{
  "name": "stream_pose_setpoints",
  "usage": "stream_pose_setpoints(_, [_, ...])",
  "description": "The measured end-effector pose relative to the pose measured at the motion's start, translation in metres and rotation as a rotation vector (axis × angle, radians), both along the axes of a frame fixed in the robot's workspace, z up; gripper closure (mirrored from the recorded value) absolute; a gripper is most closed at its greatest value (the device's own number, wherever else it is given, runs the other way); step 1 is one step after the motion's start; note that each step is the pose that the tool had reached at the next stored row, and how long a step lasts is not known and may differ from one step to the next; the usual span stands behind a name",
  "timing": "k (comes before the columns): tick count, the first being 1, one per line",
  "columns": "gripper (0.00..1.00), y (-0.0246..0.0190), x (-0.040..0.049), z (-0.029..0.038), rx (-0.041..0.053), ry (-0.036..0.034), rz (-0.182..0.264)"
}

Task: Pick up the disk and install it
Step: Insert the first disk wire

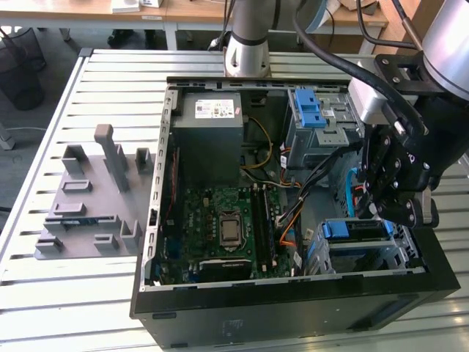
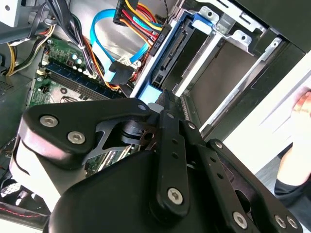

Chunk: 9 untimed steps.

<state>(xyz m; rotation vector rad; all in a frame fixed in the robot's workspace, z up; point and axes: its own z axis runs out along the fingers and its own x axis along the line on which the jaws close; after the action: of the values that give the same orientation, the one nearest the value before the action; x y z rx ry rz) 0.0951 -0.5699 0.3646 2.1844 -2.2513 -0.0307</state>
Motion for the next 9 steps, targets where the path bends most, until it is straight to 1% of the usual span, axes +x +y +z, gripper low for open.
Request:
stream_pose_setpoints(6, [0.89,0.0003,0.0021,-0.0002,0.0002,0.0000,0.000])
stream_pose_setpoints(9, [0.89,0.0019,0.0047,-0.0004,0.0000,0.0000,0.000])
